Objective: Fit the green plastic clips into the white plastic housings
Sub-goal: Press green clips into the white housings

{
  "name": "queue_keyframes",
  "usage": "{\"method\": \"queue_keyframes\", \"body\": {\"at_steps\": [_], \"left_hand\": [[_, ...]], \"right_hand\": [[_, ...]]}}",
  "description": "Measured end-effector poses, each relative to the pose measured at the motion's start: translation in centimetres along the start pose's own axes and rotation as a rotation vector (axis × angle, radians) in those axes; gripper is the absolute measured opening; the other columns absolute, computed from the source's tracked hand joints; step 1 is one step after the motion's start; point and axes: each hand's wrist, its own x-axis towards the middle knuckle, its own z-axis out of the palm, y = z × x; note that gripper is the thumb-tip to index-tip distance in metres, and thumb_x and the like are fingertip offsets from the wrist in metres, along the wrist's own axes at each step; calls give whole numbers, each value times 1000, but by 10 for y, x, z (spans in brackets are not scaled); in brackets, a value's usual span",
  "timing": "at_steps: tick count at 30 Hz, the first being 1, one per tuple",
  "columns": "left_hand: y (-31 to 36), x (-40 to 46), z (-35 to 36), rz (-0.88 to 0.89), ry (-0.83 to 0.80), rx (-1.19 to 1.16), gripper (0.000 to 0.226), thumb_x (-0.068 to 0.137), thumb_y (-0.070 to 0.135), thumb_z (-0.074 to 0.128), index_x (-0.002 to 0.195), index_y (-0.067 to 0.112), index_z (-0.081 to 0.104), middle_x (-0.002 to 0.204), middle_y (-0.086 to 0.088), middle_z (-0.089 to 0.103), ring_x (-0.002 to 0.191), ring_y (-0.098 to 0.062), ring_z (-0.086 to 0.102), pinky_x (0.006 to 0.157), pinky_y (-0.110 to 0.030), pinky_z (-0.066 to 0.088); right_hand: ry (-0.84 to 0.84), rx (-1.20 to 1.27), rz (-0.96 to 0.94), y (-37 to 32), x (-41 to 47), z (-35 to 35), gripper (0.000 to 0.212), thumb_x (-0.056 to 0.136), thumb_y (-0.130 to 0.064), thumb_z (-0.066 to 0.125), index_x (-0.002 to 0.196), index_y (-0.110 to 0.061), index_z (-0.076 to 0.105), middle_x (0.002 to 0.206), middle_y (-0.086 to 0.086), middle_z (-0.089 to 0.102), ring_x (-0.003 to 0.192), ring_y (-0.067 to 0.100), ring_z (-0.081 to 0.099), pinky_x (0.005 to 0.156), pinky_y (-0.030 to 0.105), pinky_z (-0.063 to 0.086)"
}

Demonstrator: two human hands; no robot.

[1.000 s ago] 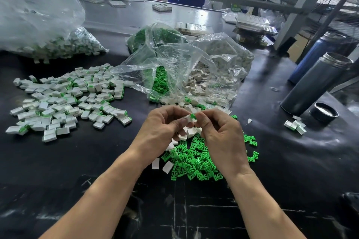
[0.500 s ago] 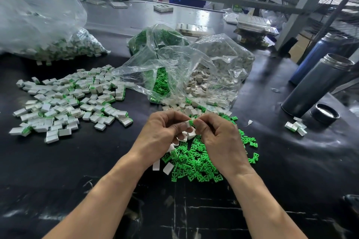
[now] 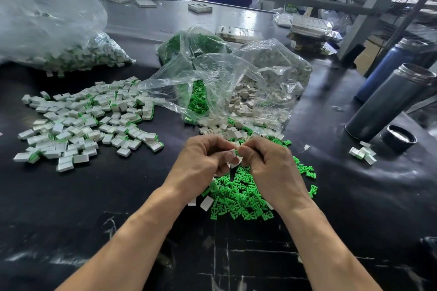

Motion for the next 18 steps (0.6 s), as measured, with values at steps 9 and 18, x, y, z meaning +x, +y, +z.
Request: {"method": "queue_keyframes", "body": {"at_steps": [9,18], "left_hand": [[1,-2,-3,19,-19,57,17,93,-6,66,95,8,74,83,-11,78,66,-18,65,65,-35,54],[2,-3,-4,13,-40,45,13,91,-10,67,96,-1,74,81,-17,76,64,-22,64,63,-34,55]], "right_hand": [[-49,-52,-11,-4,-2,-4,19,101,-24,66,82,-22,65,71,-8,61,64,8,52,58,27,44],[-16,-137,-84,-9,-4,1,20,99,-17,69,80,-23,66,64,-16,53,61,-1,51,56,14,35]]}}
